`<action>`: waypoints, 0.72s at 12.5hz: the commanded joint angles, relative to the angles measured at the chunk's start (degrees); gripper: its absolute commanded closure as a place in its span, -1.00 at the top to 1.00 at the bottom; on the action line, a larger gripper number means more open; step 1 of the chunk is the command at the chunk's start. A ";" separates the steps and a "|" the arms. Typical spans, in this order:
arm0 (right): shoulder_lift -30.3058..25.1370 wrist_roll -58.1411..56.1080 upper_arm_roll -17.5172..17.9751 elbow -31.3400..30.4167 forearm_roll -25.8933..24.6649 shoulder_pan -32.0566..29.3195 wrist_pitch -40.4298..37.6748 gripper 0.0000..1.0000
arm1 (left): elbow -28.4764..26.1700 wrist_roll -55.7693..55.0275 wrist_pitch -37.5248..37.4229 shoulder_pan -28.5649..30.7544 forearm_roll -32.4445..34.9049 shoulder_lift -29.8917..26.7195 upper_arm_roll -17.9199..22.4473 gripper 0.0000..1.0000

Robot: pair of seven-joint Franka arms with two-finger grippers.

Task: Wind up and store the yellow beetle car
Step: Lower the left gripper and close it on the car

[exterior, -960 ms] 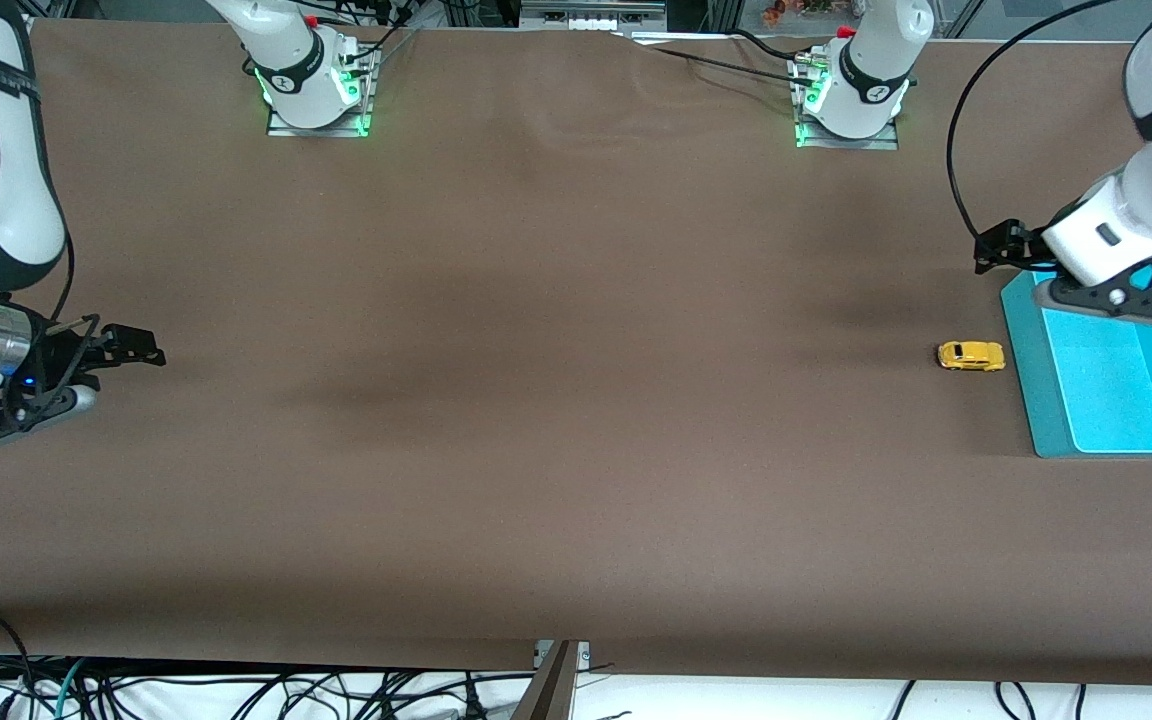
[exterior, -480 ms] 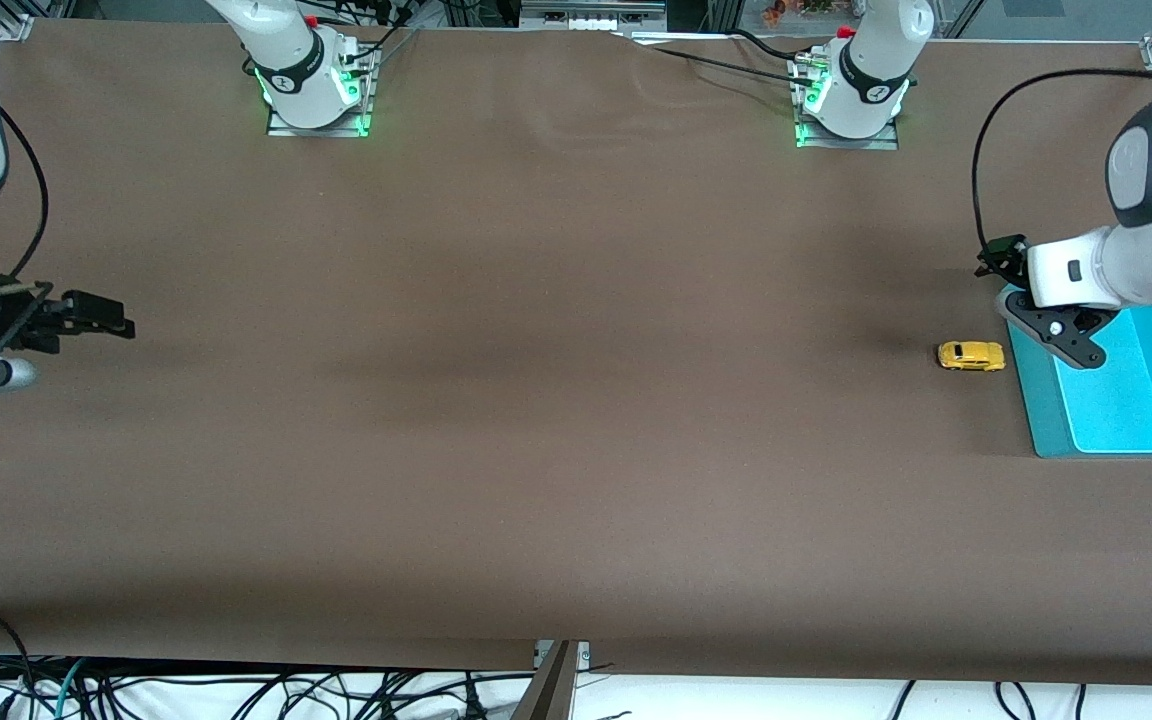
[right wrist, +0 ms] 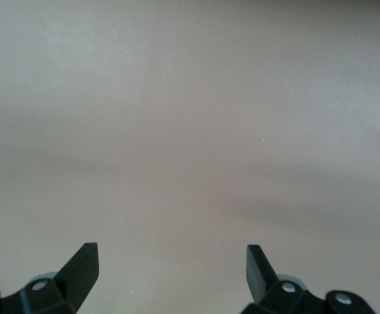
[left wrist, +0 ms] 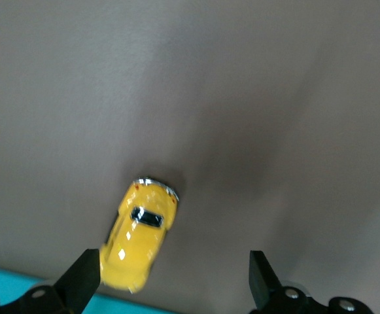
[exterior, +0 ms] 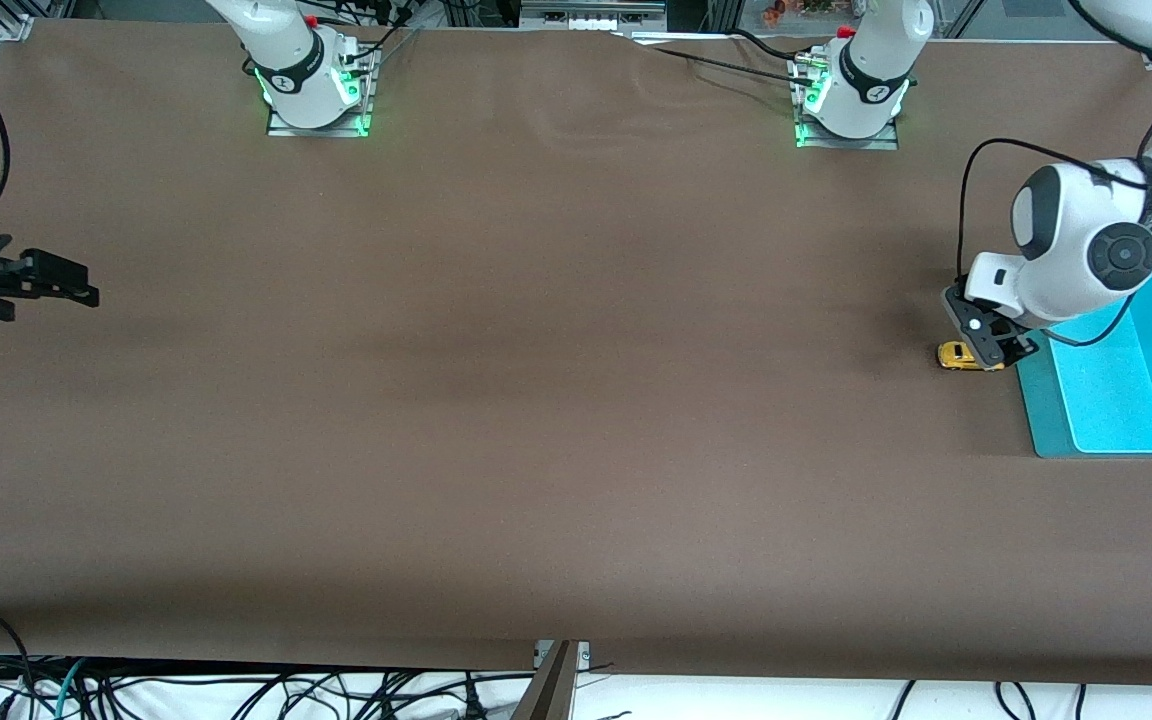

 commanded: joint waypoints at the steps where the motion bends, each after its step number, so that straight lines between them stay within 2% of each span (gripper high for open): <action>1: -3.56 0.44 -0.33 -0.96 -0.99 1.21 -0.94 1.00 | 0.58 10.81 8.89 0.96 1.49 4.70 -0.39 1.00; 3: -3.47 0.53 -0.94 -1.14 -2.30 3.05 -1.11 1.00 | 0.58 13.21 13.39 1.75 2.71 7.52 -0.31 1.00; 6: -3.65 4.11 -3.40 -1.22 -2.31 4.90 -2.26 1.00 | 0.58 13.40 13.93 2.98 7.28 7.53 -0.39 1.00; 9: -3.21 7.91 -3.40 -1.22 -2.13 5.17 -2.70 1.00 | -0.47 13.48 13.84 5.17 7.38 8.14 -0.39 1.00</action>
